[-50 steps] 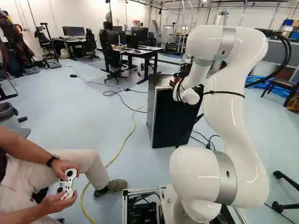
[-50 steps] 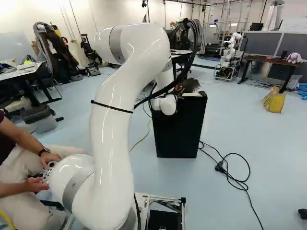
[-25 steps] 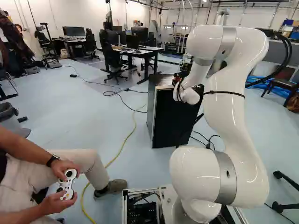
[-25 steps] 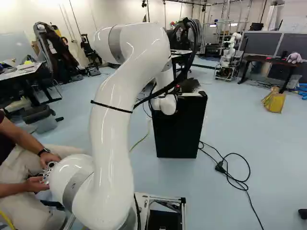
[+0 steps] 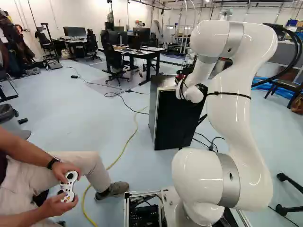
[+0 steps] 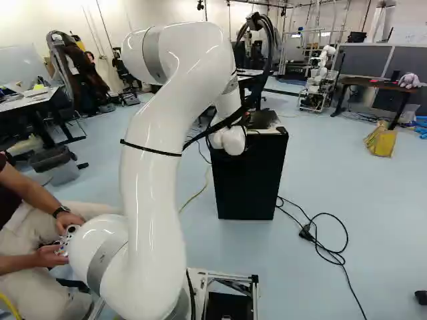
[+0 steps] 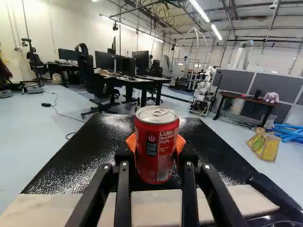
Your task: Grab a drink from the fridge
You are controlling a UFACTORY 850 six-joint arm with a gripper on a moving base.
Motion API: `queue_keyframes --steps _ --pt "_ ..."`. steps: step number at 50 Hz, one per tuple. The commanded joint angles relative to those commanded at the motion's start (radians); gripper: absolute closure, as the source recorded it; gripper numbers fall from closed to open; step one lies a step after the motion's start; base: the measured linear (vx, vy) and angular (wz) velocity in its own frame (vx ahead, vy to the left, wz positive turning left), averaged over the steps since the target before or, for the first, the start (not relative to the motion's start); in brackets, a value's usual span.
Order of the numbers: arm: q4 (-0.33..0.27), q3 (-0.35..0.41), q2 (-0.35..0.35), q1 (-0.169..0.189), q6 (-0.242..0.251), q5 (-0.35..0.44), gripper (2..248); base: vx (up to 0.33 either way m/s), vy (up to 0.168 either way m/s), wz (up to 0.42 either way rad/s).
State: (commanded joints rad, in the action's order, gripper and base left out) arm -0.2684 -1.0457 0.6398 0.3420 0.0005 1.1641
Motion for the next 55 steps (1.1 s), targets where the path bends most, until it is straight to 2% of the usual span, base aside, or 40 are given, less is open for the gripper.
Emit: queue_keyframes --steps 32,55 --pt "0.001 0.005 -0.041 -0.002 0.000 -0.002 153 0.000 0.000 0.000" --pt "0.017 0.060 -0.092 -0.021 0.000 -0.018 153 0.000 0.000 0.000"
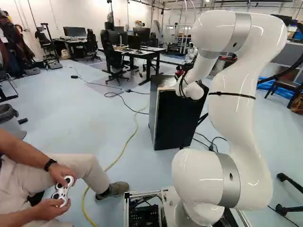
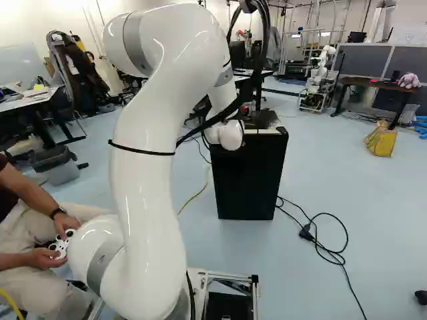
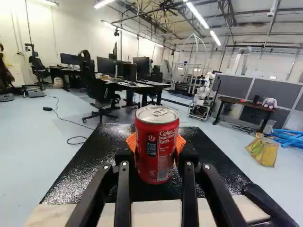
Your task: Grab a drink from the fridge
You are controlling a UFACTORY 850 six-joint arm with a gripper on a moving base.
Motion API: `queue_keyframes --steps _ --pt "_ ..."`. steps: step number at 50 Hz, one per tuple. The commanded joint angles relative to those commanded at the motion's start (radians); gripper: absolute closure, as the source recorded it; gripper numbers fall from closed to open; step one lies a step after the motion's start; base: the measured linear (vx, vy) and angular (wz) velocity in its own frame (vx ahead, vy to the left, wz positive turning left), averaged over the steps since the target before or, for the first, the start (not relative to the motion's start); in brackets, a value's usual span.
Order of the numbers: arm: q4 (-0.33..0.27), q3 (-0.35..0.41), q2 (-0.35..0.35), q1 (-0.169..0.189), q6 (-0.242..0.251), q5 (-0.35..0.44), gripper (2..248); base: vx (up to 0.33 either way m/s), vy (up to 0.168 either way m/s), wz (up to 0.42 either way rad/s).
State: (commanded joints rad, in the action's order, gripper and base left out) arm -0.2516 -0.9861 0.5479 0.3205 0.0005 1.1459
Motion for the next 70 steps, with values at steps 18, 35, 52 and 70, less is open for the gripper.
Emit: queue_keyframes --steps 18,35,52,70 --pt "0.023 0.084 -0.077 -0.030 0.000 -0.026 153 0.000 0.000 0.000" --pt "0.055 0.198 -0.182 -0.071 0.000 -0.060 153 0.000 0.000 0.000" --pt "0.096 0.343 -0.316 -0.122 0.000 -0.104 153 0.000 0.000 0.000" --pt "0.146 0.520 -0.479 -0.185 0.000 -0.158 153 0.000 0.000 0.000"
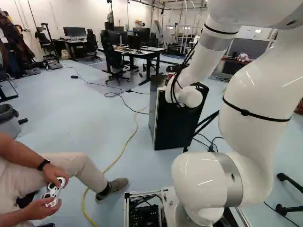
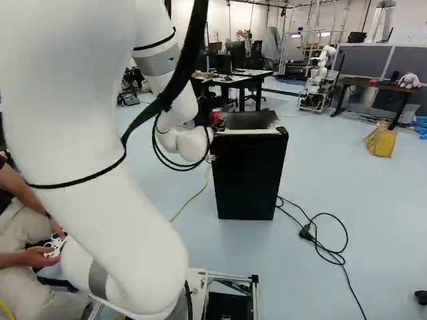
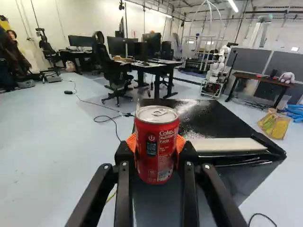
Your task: Grab a drink from the fridge
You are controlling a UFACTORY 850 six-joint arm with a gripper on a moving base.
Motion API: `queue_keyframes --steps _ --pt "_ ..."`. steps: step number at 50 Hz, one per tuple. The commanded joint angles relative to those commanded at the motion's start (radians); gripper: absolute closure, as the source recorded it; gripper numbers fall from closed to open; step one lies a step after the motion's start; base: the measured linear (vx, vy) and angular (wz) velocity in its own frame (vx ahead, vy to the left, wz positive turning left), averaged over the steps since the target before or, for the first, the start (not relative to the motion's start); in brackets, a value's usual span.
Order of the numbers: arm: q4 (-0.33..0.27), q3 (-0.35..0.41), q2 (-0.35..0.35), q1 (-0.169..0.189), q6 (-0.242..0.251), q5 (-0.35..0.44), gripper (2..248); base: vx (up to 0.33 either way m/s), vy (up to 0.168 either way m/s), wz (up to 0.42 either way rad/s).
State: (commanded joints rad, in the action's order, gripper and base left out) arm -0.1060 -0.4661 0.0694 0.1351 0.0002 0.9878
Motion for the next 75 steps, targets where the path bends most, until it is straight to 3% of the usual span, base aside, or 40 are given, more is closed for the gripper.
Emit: queue_keyframes --steps 37,75 --pt "0.074 0.265 -0.244 -0.094 0.000 -0.080 153 0.000 0.000 0.000" --pt "0.105 0.376 -0.346 -0.134 0.000 -0.114 153 0.000 0.000 0.000"
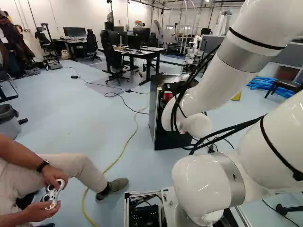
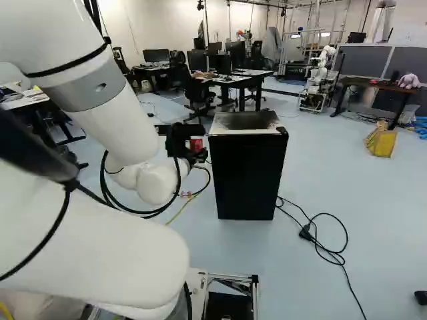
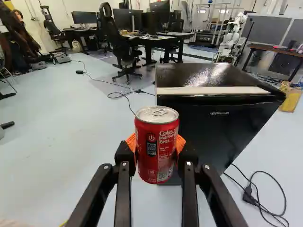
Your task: Grab a drink from the fridge
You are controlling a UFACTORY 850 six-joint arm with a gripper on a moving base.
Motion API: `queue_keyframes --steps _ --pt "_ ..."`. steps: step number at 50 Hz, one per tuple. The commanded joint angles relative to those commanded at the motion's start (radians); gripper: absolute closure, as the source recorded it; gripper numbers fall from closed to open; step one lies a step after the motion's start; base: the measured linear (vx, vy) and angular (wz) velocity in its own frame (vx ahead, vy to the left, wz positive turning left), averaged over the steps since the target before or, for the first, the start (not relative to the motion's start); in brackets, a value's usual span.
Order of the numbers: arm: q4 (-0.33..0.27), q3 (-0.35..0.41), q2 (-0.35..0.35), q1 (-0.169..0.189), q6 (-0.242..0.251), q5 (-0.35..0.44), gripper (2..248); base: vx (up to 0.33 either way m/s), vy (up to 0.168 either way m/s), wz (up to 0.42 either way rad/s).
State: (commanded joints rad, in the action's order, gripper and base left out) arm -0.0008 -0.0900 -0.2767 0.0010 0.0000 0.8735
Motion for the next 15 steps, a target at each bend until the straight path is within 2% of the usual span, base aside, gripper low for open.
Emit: queue_keyframes --steps 15 --pt "0.001 0.003 -0.003 -0.001 0.000 -0.001 153 0.000 0.000 0.000"
